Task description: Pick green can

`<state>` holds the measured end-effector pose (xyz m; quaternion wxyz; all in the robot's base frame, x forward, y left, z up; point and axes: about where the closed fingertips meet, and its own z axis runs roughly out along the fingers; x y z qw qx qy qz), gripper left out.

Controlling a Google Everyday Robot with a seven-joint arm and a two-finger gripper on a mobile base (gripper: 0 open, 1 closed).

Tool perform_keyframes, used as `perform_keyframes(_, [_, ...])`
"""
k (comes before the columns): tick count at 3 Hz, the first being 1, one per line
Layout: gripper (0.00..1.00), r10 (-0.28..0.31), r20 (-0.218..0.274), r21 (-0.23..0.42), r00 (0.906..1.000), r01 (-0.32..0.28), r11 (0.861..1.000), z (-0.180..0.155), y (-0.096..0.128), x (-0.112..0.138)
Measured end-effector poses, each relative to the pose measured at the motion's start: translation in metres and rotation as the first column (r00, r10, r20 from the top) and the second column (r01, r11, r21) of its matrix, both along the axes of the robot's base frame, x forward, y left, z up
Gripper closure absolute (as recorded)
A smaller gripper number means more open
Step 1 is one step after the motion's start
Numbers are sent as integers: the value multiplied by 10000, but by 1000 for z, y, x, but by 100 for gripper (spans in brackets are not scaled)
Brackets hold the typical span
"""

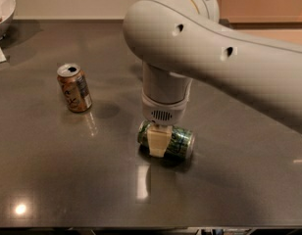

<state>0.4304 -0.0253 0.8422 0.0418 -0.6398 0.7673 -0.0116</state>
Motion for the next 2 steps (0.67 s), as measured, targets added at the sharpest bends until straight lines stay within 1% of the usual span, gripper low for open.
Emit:
perform_keyframes(1, [64, -82, 21, 10, 10000, 82, 10000, 2, -2, 1])
perform_keyframes(2, [87, -134, 222, 233, 9997, 129, 9996, 17, -7, 5])
